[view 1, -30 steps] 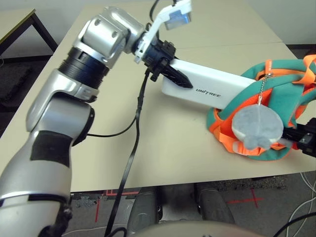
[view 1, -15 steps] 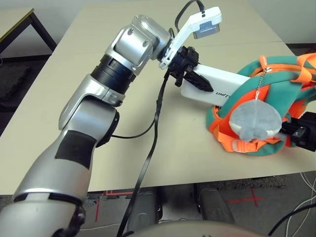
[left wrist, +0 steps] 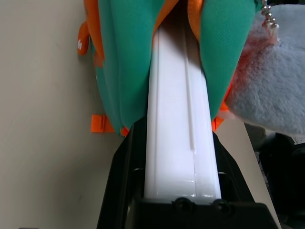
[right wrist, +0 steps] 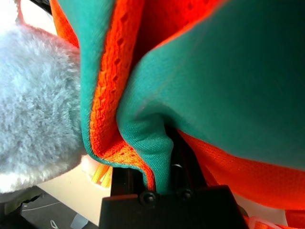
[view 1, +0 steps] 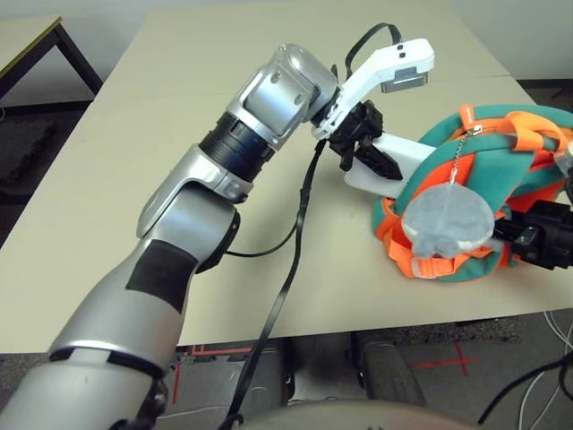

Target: Put the pencil case into the backpack and zip it.

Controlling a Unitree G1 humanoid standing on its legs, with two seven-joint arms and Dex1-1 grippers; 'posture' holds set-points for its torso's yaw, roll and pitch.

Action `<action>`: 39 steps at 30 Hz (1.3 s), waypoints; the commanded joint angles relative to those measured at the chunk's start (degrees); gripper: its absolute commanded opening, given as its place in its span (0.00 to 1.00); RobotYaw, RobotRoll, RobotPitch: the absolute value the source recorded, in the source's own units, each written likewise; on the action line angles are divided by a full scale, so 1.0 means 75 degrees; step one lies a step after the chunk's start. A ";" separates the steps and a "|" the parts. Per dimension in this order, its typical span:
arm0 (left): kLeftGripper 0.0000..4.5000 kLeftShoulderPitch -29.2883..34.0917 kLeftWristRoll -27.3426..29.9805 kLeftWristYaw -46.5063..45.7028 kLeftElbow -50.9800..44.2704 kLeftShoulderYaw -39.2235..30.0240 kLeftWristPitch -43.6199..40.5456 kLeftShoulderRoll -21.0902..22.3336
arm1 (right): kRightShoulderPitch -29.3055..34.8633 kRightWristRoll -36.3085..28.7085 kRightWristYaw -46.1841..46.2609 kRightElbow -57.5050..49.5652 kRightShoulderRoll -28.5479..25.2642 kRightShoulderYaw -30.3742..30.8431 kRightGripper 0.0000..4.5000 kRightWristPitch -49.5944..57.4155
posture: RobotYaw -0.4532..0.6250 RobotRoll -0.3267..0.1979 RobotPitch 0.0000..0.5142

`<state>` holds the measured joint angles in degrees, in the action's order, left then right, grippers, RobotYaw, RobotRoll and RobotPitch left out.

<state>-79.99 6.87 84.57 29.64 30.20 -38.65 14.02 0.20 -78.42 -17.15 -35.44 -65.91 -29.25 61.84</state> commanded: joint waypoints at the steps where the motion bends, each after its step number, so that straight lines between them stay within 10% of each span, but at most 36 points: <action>1: 0.47 -0.0094 0.0016 0.0268 0.0281 0.0135 0.0294 -0.0508 | -0.0145 0.0131 0.0008 0.0020 0.0101 0.0268 0.05 -0.0037 | 0.25 0.62 0.22; 8: 0.96 -0.1034 0.0688 0.0616 0.0929 -0.1160 -0.0633 -0.0107 | -0.0397 0.0458 -0.0192 0.0191 0.0163 0.0452 0.05 -0.0036 | 0.29 0.62 0.19; 14: 1.00 -0.1080 0.0777 0.0762 0.0812 -0.1479 -0.1044 0.0745 | -0.0605 0.0727 -0.0421 0.0320 0.0218 0.0636 0.05 -0.0051 | 0.31 0.62 0.19; 29: 0.00 -0.0131 0.0853 -0.0110 -0.0094 -0.1485 -0.1231 0.0945 | -0.0966 0.1050 -0.0733 0.0452 0.0289 0.0819 0.05 0.0128 | 0.32 0.62 0.19; 39: 0.00 0.0034 0.0867 -0.0223 0.0021 -0.1383 -0.1295 0.0608 | -0.0890 0.0929 -0.0604 0.0320 0.0387 0.0695 0.05 0.0235 | 0.30 0.62 0.21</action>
<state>-79.80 13.37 83.17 29.55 19.21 -48.39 18.91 -7.02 -70.89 -21.92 -31.95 -63.51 -24.05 62.44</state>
